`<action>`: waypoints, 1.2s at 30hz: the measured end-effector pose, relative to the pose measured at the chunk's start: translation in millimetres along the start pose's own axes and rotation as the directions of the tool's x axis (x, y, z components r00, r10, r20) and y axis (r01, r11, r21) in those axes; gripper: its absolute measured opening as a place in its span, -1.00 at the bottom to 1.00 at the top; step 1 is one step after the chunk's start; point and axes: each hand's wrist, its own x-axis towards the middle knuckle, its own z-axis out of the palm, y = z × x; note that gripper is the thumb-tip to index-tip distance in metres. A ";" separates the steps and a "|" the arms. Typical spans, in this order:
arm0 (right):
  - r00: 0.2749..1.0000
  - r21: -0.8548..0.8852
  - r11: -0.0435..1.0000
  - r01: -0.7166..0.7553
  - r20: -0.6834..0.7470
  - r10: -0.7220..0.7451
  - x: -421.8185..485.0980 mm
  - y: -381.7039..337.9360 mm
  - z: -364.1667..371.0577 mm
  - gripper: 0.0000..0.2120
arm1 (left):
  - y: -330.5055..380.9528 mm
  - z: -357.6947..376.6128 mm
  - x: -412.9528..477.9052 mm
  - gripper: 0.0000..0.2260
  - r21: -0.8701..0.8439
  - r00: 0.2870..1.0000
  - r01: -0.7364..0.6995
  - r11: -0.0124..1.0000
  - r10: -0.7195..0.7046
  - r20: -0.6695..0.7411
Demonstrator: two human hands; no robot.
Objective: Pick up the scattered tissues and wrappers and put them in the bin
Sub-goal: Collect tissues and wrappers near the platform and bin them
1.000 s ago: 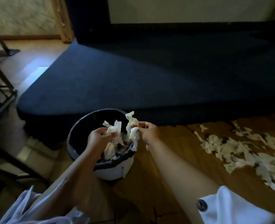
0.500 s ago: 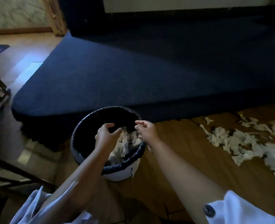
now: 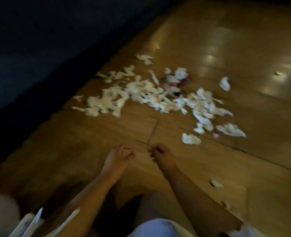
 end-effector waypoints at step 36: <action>0.962 -0.543 0.818 -0.193 -0.270 0.047 14.6 255.5 -207.6 -0.87 | 58.8 272.2 140.4 -0.65 0.244 0.952 -0.013 0.970 -0.063 0.300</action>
